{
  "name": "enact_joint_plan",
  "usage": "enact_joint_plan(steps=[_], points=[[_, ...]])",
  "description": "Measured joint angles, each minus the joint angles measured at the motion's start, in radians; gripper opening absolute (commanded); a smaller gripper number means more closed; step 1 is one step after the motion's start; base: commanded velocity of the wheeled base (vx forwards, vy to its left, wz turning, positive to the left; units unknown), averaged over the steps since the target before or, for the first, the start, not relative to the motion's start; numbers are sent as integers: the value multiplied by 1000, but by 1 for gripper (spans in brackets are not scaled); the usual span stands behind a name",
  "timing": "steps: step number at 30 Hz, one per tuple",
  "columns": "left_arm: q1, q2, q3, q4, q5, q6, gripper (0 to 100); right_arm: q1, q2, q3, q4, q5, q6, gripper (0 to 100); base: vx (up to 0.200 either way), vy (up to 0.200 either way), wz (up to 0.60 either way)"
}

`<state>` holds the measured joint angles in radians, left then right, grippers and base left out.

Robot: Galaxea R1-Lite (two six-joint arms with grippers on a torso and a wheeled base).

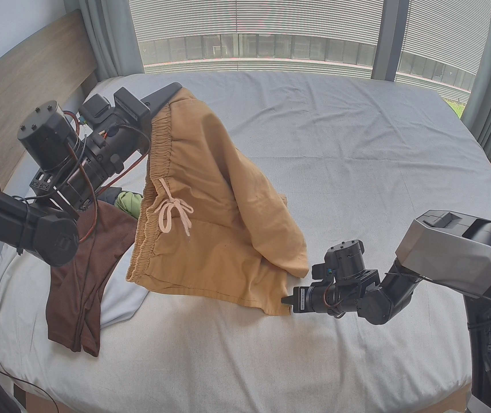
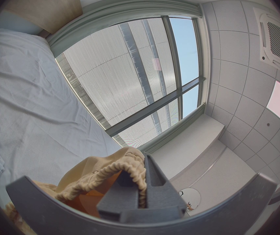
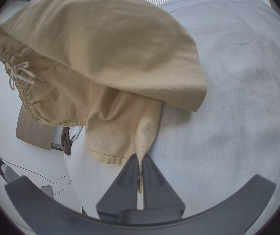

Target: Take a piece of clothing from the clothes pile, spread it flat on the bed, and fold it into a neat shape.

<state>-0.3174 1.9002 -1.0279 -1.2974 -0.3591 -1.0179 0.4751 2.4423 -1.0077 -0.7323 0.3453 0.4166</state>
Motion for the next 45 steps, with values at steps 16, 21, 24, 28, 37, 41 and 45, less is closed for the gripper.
enact_joint_plan(steps=[16,21,24,28,37,41,45], points=[[-27,2,-13,9,0,-1,0,-125,-167,192,50,-4,-93,0,0,0,0],[-32,4,-15,12,1,-2,0,-163,-229,255,90,-4,-115,0,0,0,0],[-34,5,-13,12,1,-2,0,-182,-261,281,131,-5,-133,0,0,0,0],[-33,7,2,11,1,-1,0,-200,-288,306,189,-5,-158,0,0,0,0],[-32,43,51,-57,5,2,0,-203,-278,328,181,-5,-182,0,0,0,0],[-32,53,60,-62,5,3,0,-204,-266,329,157,3,-186,100,0,0,0],[-33,56,62,-64,5,3,0,-214,-262,326,54,28,-167,100,0,0,0]])
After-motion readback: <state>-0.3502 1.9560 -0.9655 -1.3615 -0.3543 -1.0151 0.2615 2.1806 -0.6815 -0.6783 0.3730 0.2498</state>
